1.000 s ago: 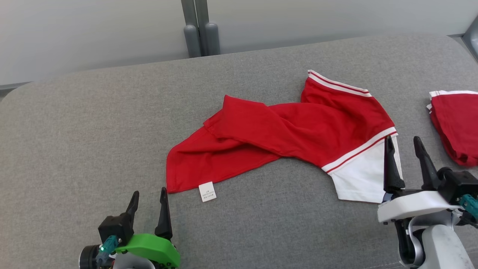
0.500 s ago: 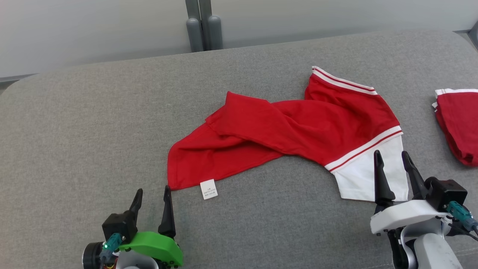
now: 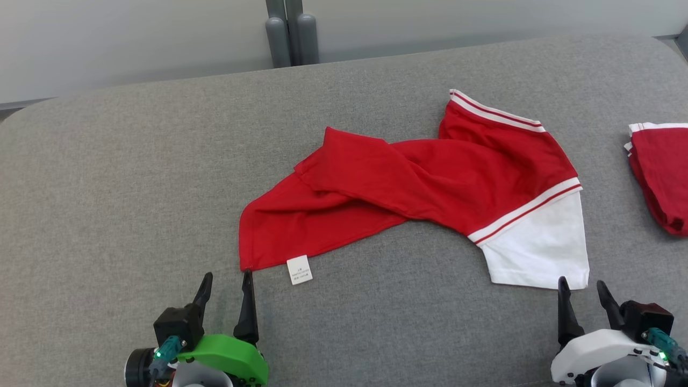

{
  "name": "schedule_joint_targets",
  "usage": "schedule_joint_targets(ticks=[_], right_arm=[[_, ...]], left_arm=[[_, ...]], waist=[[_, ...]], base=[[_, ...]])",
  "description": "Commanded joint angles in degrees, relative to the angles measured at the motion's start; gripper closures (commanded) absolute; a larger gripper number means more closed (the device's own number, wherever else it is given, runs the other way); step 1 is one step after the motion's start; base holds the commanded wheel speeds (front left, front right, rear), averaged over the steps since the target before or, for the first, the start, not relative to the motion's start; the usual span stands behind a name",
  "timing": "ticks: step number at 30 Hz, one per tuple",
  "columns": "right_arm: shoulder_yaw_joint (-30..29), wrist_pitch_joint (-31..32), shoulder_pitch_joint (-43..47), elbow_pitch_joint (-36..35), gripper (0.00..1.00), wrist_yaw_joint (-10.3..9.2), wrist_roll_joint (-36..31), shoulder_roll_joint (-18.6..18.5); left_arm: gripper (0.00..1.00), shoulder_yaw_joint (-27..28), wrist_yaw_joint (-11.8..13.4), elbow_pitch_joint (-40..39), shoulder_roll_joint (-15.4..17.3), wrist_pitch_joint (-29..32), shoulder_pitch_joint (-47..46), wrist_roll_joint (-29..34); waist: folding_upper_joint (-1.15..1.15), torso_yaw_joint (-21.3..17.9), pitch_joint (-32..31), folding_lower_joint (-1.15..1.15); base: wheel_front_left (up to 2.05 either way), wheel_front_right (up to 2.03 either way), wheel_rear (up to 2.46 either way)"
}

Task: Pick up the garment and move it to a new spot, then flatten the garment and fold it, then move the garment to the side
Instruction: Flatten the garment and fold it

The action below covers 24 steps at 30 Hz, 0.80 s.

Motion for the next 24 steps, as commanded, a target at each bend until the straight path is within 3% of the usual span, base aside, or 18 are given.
schedule_joint_targets(ticks=[1, 12, 13, 14, 15, 18, 24], right_arm=[[-0.15, -0.16, -0.22, 1.13, 0.00, -0.02, -0.44, -0.09], [-1.76, -0.16, -5.89, 10.82, 0.00, -0.03, -3.88, -0.06], [-1.35, -0.15, -6.43, 11.87, 0.44, -0.03, -3.85, -0.15], [-1.05, -0.04, -6.78, 12.44, 0.56, -0.03, -3.85, -0.12], [-0.13, -0.02, -7.23, 12.76, 1.00, -0.03, -3.54, 0.03], [1.61, -0.03, -8.15, 11.03, 1.00, -0.03, -2.07, -0.08], [8.75, -0.09, -12.34, -2.41, 1.00, -0.02, 3.10, -0.07]], left_arm=[[0.00, -0.03, 0.13, 0.07, 0.26, -0.02, -0.61, -0.26], [0.00, 0.05, -0.17, -0.20, 0.26, -0.01, -1.35, 0.47], [0.00, 0.15, -0.08, -0.21, 0.26, -0.01, -1.37, 0.46], [0.00, 0.21, -0.05, -0.24, 0.26, -0.01, -1.38, 0.47], [0.00, 0.29, -0.01, -0.24, 0.26, -0.01, -1.39, 0.51], [0.00, 0.61, 0.04, -0.31, 0.26, -0.01, -1.32, 0.65], [0.00, 0.69, -0.30, -0.24, 0.25, -0.01, -1.76, 0.29]], waist=[[0.00, -0.02, 0.16, 0.00], [0.00, 0.75, 1.43, 0.00], [0.00, 0.89, 1.50, 0.00], [0.00, 1.01, 1.58, 0.00], [0.00, 1.12, 1.67, 0.00], [0.00, 1.26, 1.89, 0.00], [0.00, 1.40, 2.73, 0.00]], base=[[0.00, 0.00, 0.00], [0.00, 0.00, 0.00], [0.00, 0.00, 0.00], [0.00, 0.00, 0.00], [0.00, 0.00, 0.00], [0.00, 0.00, 0.00], [0.00, 0.00, 0.00]])
